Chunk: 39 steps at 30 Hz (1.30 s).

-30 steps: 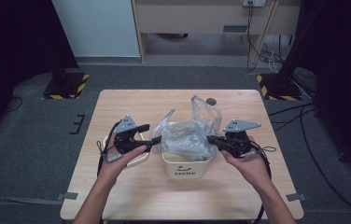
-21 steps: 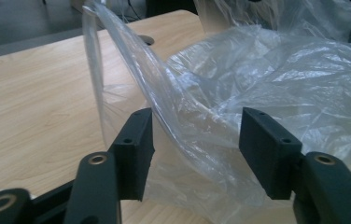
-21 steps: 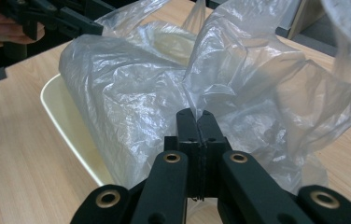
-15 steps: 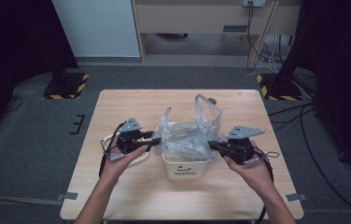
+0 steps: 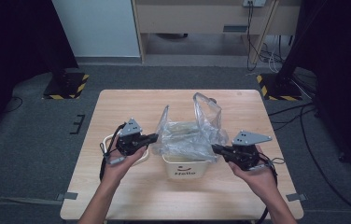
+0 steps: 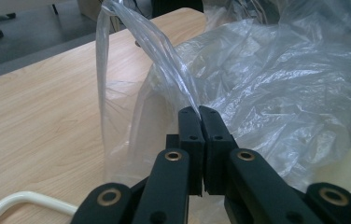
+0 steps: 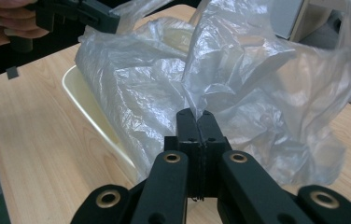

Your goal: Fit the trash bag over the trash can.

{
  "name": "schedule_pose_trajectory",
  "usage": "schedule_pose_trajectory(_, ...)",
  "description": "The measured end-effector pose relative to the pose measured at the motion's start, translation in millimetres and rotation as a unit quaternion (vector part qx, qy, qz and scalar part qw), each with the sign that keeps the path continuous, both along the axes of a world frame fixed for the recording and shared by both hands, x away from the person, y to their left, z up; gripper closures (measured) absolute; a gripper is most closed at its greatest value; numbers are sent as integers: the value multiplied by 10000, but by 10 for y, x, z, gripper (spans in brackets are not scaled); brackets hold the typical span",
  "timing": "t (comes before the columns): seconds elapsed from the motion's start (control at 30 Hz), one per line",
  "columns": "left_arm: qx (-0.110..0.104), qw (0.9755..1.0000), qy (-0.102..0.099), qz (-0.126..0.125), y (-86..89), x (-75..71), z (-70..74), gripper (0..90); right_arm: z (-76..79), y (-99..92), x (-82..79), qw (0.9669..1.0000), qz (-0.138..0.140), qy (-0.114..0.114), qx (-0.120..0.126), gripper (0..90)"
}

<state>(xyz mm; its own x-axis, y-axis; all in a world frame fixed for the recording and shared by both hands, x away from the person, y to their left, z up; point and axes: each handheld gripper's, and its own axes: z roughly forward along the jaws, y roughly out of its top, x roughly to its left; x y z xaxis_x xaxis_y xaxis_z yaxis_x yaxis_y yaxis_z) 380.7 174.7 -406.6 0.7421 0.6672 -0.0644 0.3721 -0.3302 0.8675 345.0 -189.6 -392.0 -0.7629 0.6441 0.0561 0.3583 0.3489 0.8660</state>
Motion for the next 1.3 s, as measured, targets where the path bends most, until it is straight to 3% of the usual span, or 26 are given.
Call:
schedule_pose_trajectory(0.23,-59,9999,-107,-82,-32,-161,42,884,-41,-38,-108,10000,12,23,58,900)
schedule_pose_trajectory(0.37,83,9997,-110,-183,-75,-235,3,884,-133,-35,-150,9999,64,90,-25,900)
schedule_pose_trajectory(0.6,36,9998,-117,-137,-116,-274,-75,882,-265,10,-165,9998,93,175,-15,900)
schedule_pose_trajectory(1.0,-118,9998,-34,164,-99,-84,-100,886,-225,83,0,9999,-102,111,-30,900)
schedule_pose_trajectory(1.13,-233,9994,-138,214,-32,-172,-60,897,-167,38,-29,9999,-109,13,71,900)
schedule_pose_trajectory(1.3,-350,9989,-214,205,10,-281,-33,900,-179,15,-119,10000,9,-60,8,900)
